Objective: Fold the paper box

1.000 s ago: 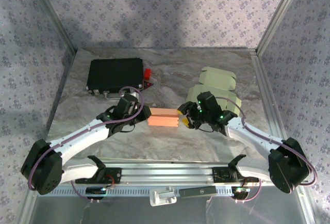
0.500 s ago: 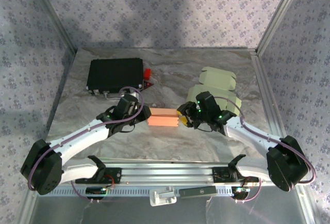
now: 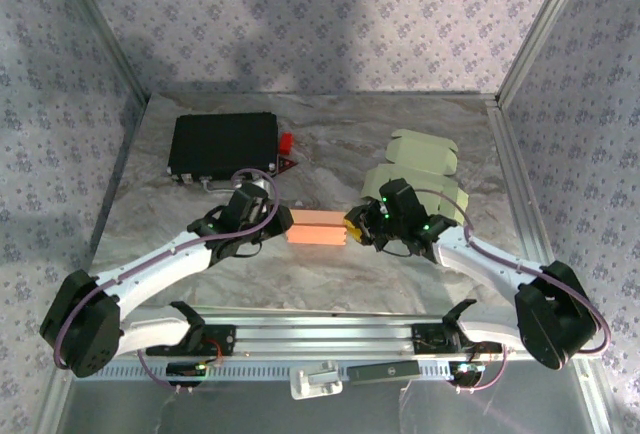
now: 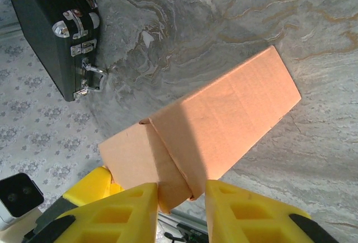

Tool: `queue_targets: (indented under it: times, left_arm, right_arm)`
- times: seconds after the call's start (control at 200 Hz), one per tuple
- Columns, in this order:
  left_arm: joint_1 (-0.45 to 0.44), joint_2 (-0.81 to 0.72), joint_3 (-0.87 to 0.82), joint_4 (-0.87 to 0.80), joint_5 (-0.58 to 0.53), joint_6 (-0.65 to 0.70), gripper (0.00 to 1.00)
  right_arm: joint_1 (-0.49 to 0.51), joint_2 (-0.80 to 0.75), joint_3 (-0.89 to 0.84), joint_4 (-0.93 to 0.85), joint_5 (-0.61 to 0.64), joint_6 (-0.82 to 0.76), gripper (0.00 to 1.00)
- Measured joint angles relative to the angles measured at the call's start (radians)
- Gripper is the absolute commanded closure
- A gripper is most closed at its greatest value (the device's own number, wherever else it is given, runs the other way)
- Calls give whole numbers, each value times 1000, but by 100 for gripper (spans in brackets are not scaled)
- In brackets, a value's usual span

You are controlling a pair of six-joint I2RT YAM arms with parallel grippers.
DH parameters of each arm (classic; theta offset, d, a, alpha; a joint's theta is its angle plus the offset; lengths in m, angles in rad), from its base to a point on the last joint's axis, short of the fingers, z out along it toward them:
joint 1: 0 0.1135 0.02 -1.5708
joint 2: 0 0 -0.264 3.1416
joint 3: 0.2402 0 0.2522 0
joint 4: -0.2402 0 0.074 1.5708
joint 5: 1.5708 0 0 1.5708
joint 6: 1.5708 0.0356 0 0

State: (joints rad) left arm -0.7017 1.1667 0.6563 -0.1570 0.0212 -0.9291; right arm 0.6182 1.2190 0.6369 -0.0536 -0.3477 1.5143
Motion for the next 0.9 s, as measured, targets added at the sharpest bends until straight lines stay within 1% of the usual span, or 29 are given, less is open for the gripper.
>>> queue_targets:
  times: [0.11, 0.265, 0.4, 0.625, 0.805, 0.899]
  left_arm:
    - [0, -1, 0, -4, 0, 0, 69]
    - [0, -24, 2, -43, -10, 4, 60]
    - [2, -63, 4, -80, -14, 10, 57]
    - [32, -86, 13, -86, 12, 10, 59]
    - [40, -65, 13, -76, 45, 7, 71]
    - [41, -56, 9, -67, 59, 0, 74]
  right_arm:
    - [-2, 8, -1, 6, 0, 0, 74]
    - [-3, 8, -3, 10, 0, 0, 76]
    - [-5, 8, -5, 13, 0, 0, 76]
    - [-5, 8, -6, 13, 0, 0, 76]
    - [-5, 8, -6, 13, 0, 0, 77]
    - [-5, 8, -6, 13, 0, 0, 77]
